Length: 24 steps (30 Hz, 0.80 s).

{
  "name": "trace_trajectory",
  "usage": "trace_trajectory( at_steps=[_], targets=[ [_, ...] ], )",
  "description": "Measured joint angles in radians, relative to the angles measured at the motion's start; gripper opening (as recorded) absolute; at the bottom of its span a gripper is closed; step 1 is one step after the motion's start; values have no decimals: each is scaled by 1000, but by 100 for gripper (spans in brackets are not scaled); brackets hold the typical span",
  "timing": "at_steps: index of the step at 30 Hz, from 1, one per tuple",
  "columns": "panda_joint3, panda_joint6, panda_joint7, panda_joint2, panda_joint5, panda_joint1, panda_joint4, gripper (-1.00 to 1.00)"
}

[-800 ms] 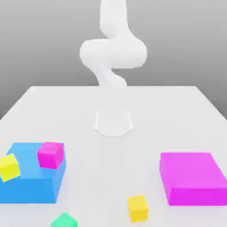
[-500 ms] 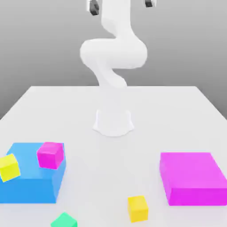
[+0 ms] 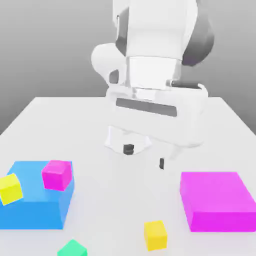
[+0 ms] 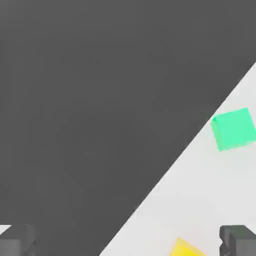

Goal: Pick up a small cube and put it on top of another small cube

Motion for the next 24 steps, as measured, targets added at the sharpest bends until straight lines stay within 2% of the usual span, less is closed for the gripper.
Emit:
trace_trajectory(
  at_steps=[10,16,17,24],
  targets=[
    [-32,117,452,275,-72,60,-61,0],
    [-154,263,576,479,-163,167,-30,0],
    [-168,279,586,499,-174,178,-26,-100],
    [-167,279,585,497,-172,177,-26,-100]
  ],
)
